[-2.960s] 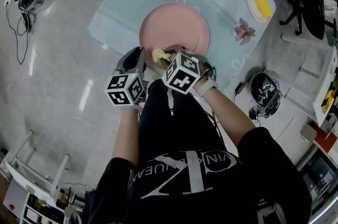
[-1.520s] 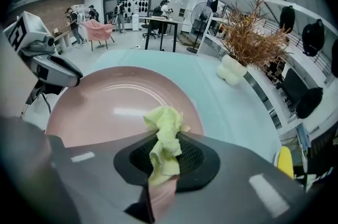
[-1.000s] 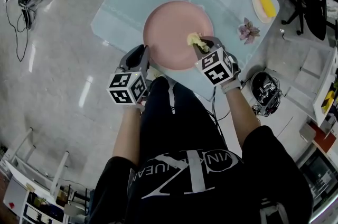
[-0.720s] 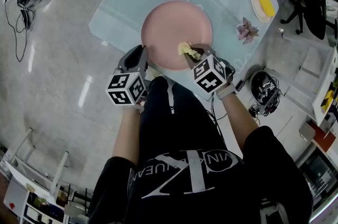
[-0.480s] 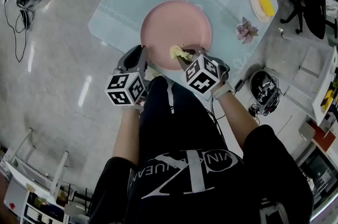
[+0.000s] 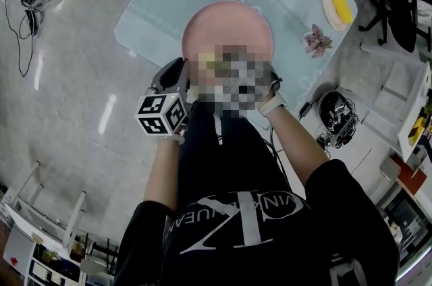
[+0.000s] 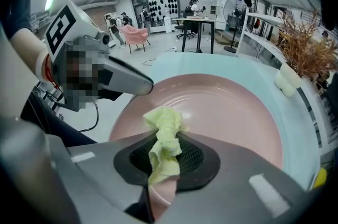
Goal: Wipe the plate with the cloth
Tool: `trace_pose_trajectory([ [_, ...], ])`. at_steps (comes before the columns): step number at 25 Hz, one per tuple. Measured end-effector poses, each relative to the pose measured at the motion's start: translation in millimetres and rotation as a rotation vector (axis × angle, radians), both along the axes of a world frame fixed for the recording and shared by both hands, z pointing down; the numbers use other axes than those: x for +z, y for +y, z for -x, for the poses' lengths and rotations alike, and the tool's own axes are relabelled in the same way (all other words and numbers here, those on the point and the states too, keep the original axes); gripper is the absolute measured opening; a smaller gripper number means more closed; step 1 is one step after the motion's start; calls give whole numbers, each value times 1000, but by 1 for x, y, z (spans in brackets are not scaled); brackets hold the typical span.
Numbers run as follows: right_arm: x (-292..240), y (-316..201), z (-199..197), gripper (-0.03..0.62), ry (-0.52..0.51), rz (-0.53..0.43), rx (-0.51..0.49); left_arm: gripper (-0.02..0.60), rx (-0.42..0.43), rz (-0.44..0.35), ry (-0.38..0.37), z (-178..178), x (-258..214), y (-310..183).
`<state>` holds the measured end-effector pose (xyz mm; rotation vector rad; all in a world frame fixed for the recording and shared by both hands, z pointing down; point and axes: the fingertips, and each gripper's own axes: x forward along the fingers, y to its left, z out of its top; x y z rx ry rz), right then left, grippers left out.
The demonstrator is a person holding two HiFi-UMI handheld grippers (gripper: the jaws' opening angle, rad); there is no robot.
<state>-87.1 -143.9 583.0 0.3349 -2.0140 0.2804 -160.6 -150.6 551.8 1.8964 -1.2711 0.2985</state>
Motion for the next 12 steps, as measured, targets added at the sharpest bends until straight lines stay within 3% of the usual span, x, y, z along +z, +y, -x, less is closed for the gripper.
trace_pose_trajectory([
  [12,-1,-74,4,74,-22,-101,65,0,20,-4,4,0,1,0],
])
